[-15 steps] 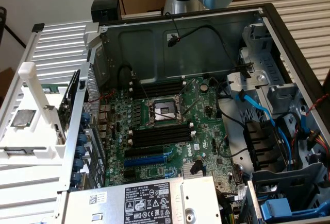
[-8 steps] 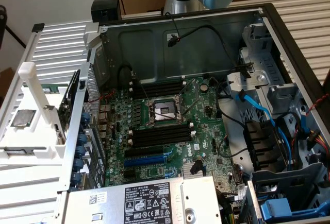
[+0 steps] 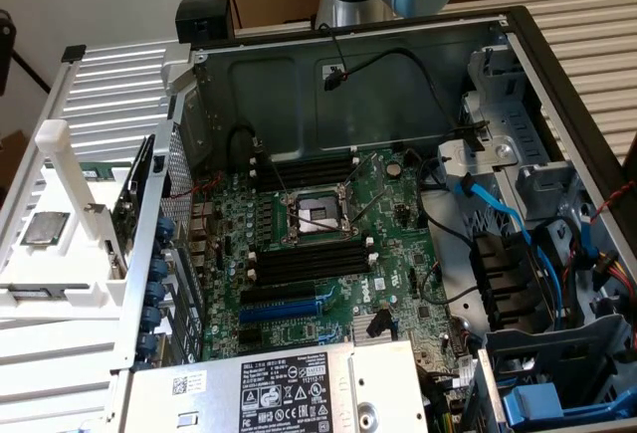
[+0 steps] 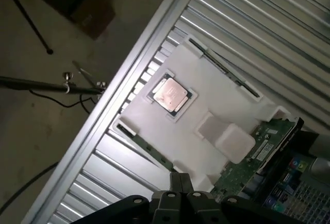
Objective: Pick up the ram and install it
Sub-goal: 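Pick up the ram and move it above insertion slot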
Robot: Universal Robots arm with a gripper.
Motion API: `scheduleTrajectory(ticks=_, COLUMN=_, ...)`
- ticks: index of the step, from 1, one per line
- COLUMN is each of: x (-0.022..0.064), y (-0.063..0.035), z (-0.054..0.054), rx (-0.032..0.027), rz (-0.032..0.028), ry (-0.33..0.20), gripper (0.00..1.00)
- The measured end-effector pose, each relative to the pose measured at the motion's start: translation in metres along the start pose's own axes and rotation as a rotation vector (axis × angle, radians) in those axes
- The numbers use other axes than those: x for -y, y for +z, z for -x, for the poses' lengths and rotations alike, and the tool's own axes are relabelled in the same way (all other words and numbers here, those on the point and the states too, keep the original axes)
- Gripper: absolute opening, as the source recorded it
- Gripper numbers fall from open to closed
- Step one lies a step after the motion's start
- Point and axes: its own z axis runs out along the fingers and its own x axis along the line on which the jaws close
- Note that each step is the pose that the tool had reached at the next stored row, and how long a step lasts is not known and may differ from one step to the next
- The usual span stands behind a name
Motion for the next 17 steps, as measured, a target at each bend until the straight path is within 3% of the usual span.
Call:
scheduleTrajectory(ticks=6, x=-0.0002, y=0.0011, z=-0.0001, rx=0.0002, rz=0.0007, ry=-0.109, gripper=0.1)
scheduleTrajectory(ticks=12, x=-0.001, y=0.0011, z=-0.0014, rx=-0.0011, rz=0.0016, ry=-0.124, gripper=0.1)
scheduleTrajectory(ticks=17, x=-0.0011, y=0.0012, z=-0.0014, rx=-0.001, rz=0.0022, ry=-0.215, gripper=0.1)
